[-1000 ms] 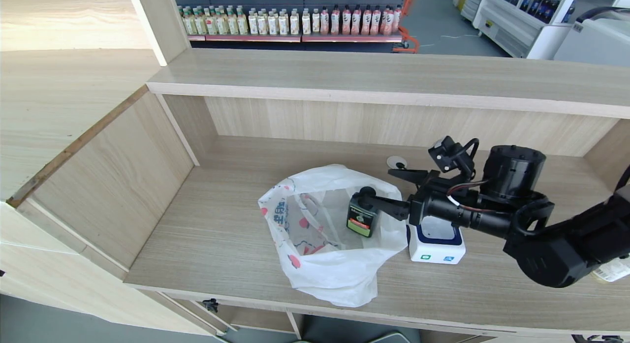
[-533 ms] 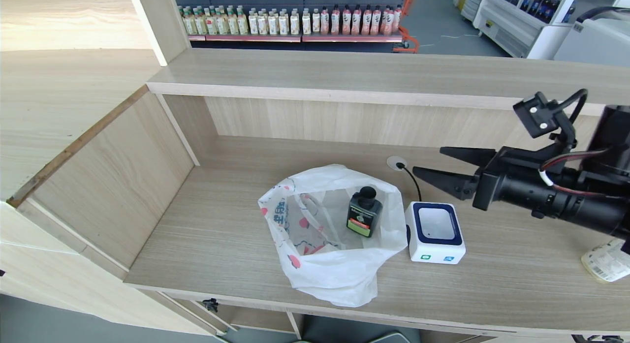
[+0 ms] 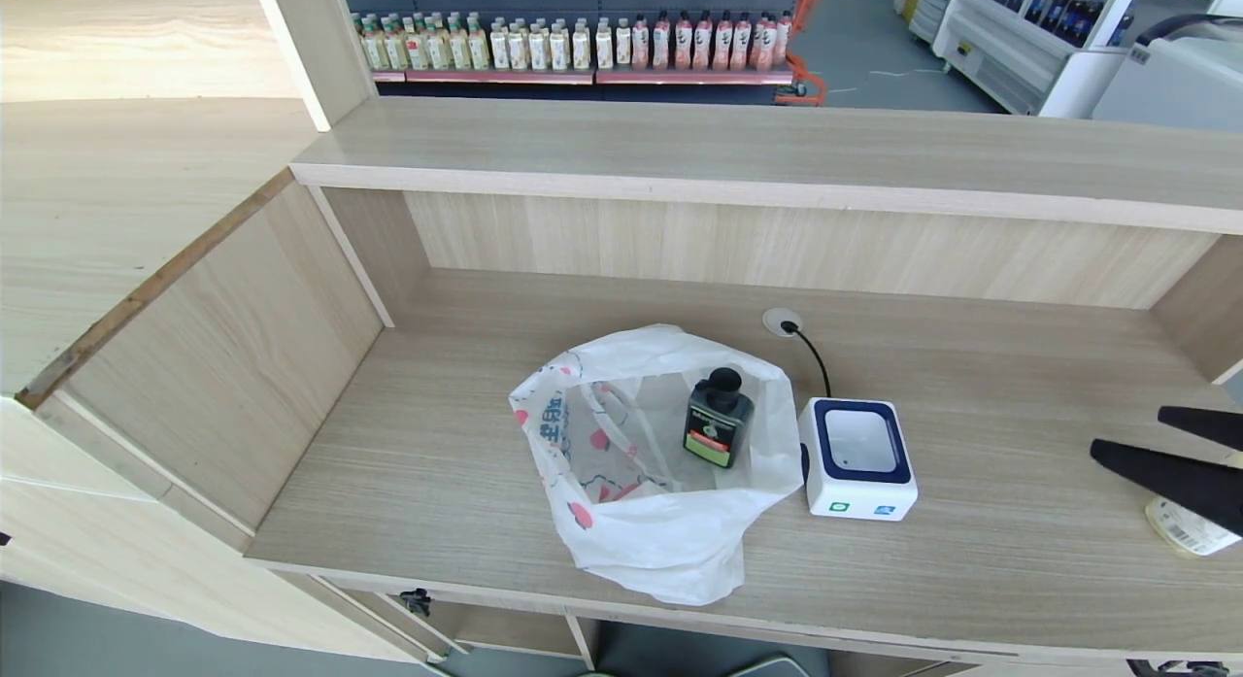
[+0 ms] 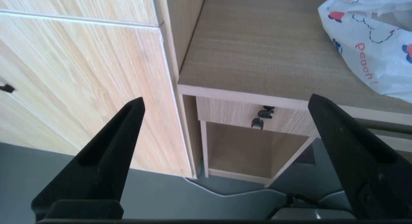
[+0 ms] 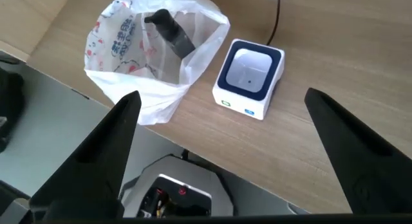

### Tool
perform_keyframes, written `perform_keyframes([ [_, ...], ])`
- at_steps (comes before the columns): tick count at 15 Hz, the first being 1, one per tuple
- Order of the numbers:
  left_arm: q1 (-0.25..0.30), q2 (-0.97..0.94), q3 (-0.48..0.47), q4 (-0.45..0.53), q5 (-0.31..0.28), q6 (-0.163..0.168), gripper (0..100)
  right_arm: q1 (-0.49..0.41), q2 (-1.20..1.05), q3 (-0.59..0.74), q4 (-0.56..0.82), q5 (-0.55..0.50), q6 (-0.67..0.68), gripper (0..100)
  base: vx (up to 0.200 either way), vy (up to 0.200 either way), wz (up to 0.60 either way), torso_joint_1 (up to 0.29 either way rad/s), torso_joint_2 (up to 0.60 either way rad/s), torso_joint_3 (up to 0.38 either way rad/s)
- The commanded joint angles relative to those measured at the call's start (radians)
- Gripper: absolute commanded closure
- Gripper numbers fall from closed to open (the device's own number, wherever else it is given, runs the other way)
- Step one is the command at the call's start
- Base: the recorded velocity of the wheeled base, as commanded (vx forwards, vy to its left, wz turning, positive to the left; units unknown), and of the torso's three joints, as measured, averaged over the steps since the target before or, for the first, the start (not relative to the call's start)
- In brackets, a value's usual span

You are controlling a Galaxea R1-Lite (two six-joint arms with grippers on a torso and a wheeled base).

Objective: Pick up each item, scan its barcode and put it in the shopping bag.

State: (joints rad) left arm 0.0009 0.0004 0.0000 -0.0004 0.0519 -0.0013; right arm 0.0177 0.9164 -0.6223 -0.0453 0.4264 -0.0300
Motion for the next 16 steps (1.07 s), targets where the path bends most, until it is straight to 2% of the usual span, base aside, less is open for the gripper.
perform_keyframes([
  [1, 0.001, 0.000, 0.000, -0.001, 0.000, 0.000, 0, -0.031, -0.126, 0.006, 0.039, -0.001, -0.002, 0, 0.000, 0.000, 0.00, 0.000, 0.00, 0.000],
  [5, 0.001, 0.000, 0.000, 0.000, 0.000, 0.000, 0, -0.093, -0.126, 0.010, 0.042, -0.001, -0.005, 0, 0.000, 0.000, 0.00, 0.000, 0.00, 0.000],
  [6, 0.001, 0.000, 0.000, -0.001, 0.000, 0.000, 0, -0.133, -0.119, 0.012, 0.042, -0.001, -0.014, 0, 0.000, 0.000, 0.00, 0.000, 0.00, 0.000],
  [9, 0.001, 0.000, 0.000, 0.000, 0.000, 0.003, 0, -0.252, -0.080, 0.013, 0.042, -0.003, -0.047, 0, 0.000, -0.200, 0.00, 0.001, 0.00, 0.002],
  [10, 0.001, 0.000, 0.000, 0.000, 0.000, 0.004, 0, -0.268, -0.074, 0.013, 0.042, -0.003, -0.047, 0, 0.000, -0.200, 0.00, 0.002, 0.00, 0.002],
  [16, 0.001, 0.000, 0.000, 0.000, 0.000, 0.003, 0, -0.283, -0.060, 0.029, 0.062, 0.002, -0.099, 0, 0.000, -0.200, 0.00, 0.005, 0.00, 0.002],
])
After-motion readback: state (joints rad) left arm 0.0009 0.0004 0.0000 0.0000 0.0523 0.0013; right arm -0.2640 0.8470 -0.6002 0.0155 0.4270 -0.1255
